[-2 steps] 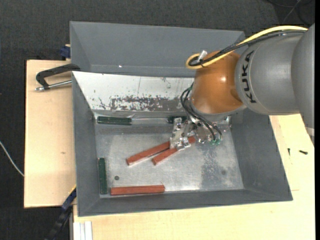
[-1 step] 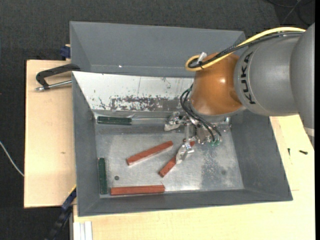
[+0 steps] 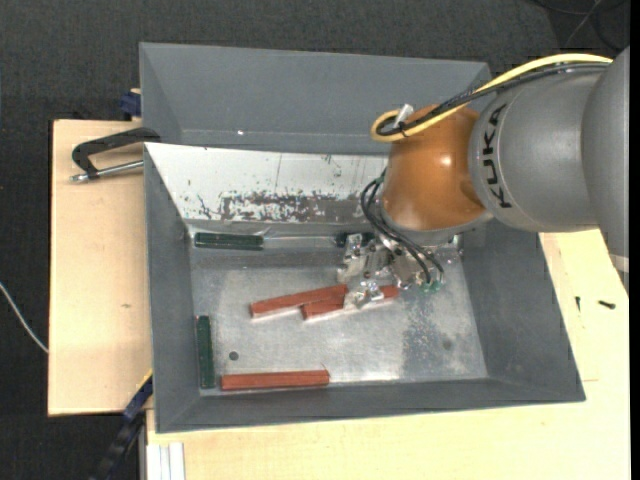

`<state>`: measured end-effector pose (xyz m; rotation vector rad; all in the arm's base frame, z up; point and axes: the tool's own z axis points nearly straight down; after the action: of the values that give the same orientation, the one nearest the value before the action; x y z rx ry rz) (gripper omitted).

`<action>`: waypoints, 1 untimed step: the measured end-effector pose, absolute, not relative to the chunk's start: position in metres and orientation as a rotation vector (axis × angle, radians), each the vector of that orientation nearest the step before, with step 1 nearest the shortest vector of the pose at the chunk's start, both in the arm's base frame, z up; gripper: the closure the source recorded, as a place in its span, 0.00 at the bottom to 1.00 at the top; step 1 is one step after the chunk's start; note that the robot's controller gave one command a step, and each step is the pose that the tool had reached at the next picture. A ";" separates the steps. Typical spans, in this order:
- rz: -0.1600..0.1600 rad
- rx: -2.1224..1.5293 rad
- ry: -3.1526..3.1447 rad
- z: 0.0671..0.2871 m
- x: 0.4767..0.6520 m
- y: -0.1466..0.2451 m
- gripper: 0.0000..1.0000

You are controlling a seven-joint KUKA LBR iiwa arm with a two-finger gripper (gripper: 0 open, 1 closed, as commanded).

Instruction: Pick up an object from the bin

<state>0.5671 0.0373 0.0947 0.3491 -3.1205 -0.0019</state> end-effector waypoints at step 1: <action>-0.002 0.349 -3.121 0.095 0.567 0.037 1.00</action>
Offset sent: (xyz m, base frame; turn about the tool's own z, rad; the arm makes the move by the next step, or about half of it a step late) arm -0.0011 -0.0328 0.1611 0.0212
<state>0.5672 0.0374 0.0947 0.3492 -3.1209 -0.0018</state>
